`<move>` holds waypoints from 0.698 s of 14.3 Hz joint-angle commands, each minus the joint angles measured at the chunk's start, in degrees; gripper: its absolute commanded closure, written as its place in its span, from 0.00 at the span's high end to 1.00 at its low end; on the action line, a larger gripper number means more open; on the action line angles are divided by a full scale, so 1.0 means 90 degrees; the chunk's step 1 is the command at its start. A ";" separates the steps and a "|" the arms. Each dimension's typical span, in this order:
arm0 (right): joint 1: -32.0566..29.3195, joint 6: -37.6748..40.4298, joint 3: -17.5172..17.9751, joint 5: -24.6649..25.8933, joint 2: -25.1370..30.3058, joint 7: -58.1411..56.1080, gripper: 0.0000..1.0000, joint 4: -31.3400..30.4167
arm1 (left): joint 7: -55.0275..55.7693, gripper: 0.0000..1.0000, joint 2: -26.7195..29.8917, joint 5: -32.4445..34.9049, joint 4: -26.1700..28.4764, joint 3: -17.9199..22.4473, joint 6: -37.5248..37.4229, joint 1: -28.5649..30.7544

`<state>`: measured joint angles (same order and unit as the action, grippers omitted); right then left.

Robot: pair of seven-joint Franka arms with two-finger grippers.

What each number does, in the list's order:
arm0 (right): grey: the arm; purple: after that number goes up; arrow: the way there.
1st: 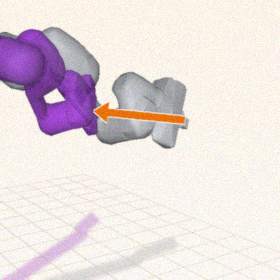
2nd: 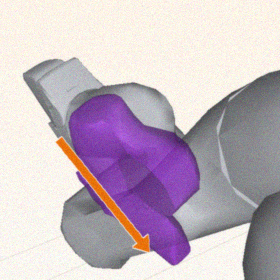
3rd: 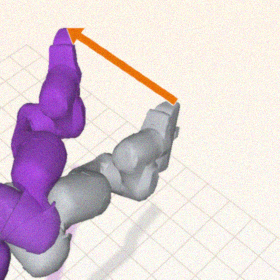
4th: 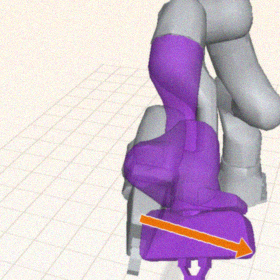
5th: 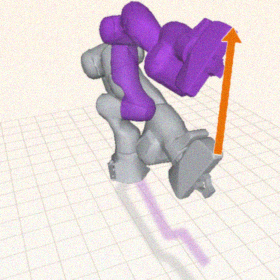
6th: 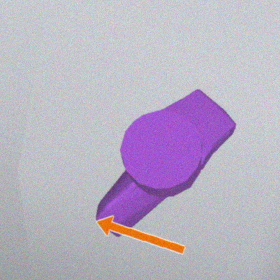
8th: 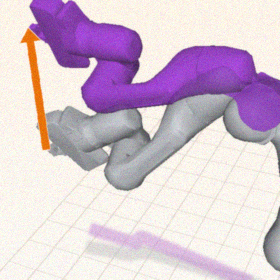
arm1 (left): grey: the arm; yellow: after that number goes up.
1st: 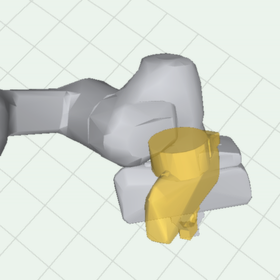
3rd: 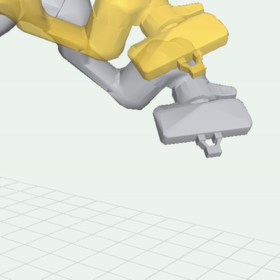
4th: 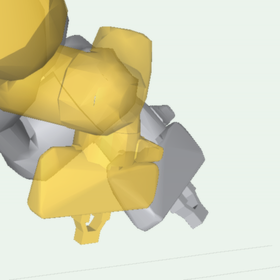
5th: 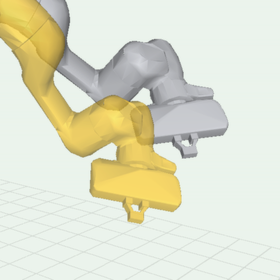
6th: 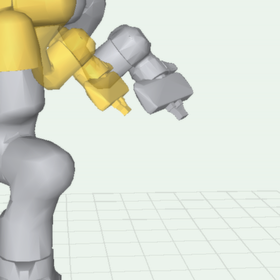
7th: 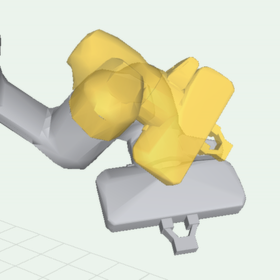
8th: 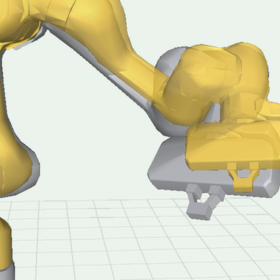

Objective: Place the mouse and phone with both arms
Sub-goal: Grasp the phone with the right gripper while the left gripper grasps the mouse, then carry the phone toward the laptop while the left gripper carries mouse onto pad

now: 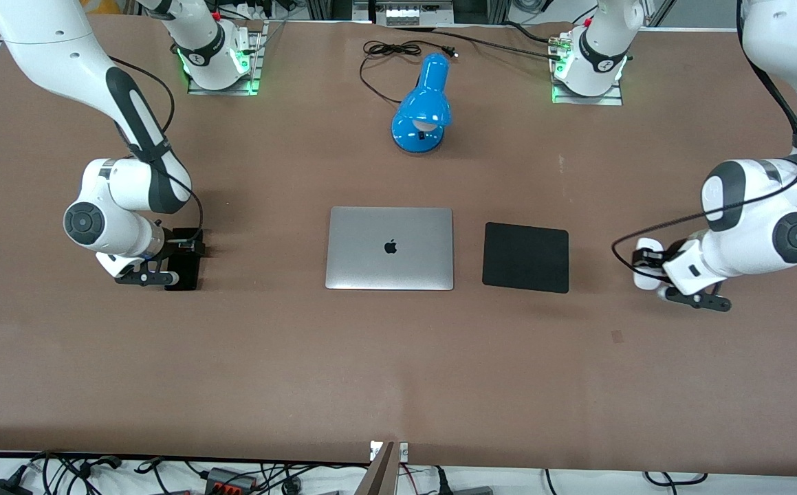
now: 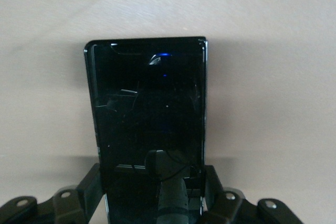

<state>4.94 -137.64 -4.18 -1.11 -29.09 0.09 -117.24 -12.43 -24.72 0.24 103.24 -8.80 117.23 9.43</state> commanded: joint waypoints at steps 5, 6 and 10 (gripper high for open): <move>0.0310 -0.0029 0.0844 -0.0131 0.0117 0.0864 0.21 0.0535 | 0.0033 0.28 -0.0163 0.0032 -0.0006 -0.0838 0.0088 0.0017; 0.0330 -0.0039 0.1039 -0.0131 0.0078 0.1284 0.21 0.0614 | 0.0110 0.29 -0.0211 0.0032 0.0101 -0.0926 0.0331 0.0007; 0.0709 -0.0068 0.1353 -0.0131 -0.0380 0.2478 0.21 0.0936 | 0.0656 0.28 -0.0378 0.0032 0.0832 -0.0995 0.1686 -0.0314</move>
<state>9.65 -138.08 7.41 -1.69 -29.93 18.17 -110.98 -9.16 -27.75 0.23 106.70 -17.32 125.98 7.91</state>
